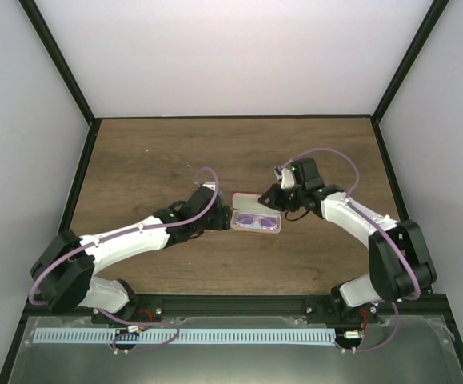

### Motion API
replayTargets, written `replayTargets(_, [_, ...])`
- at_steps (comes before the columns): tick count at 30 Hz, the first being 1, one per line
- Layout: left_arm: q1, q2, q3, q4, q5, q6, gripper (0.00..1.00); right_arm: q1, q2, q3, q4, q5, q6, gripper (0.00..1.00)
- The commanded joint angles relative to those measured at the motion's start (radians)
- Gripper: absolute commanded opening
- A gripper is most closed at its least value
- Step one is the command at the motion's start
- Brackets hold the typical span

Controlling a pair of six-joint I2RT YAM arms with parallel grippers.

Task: Organize the sunglasses
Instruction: Close the sunglasses case at the center of the board.

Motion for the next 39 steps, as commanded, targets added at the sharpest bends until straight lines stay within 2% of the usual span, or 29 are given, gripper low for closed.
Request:
replayTargets(1, [-0.021,0.034,-0.017,0.118,0.172,0.026,0.82,-0.016,-0.027,0.152,-0.117,0.095,-0.072,0.02])
replayTargets(5, [-0.042,0.144,0.018,0.152,0.385,0.129,0.75,-0.035,0.064,0.304,-0.192,0.149,-0.122,0.09])
replayTargets(10, [-0.080,0.288,0.068,0.149,0.425,0.176,0.63,-0.041,0.222,0.466,-0.252,0.182,-0.153,0.09])
replayTargets(16, [-0.087,0.353,0.084,0.145,0.385,0.176,0.62,-0.041,0.334,0.553,-0.266,0.169,-0.163,0.09])
replayTargets(22, [-0.086,0.429,0.121,0.120,0.346,0.162,0.62,-0.041,0.387,0.523,-0.264,0.136,-0.168,0.09])
replayTargets(27, [-0.087,0.494,0.178,0.046,0.284,0.136,0.62,-0.039,0.355,0.459,-0.261,0.103,-0.180,0.09])
replayTargets(39, [-0.081,0.447,0.103,0.101,0.159,0.043,0.63,-0.024,0.198,0.244,-0.210,0.029,-0.124,0.09])
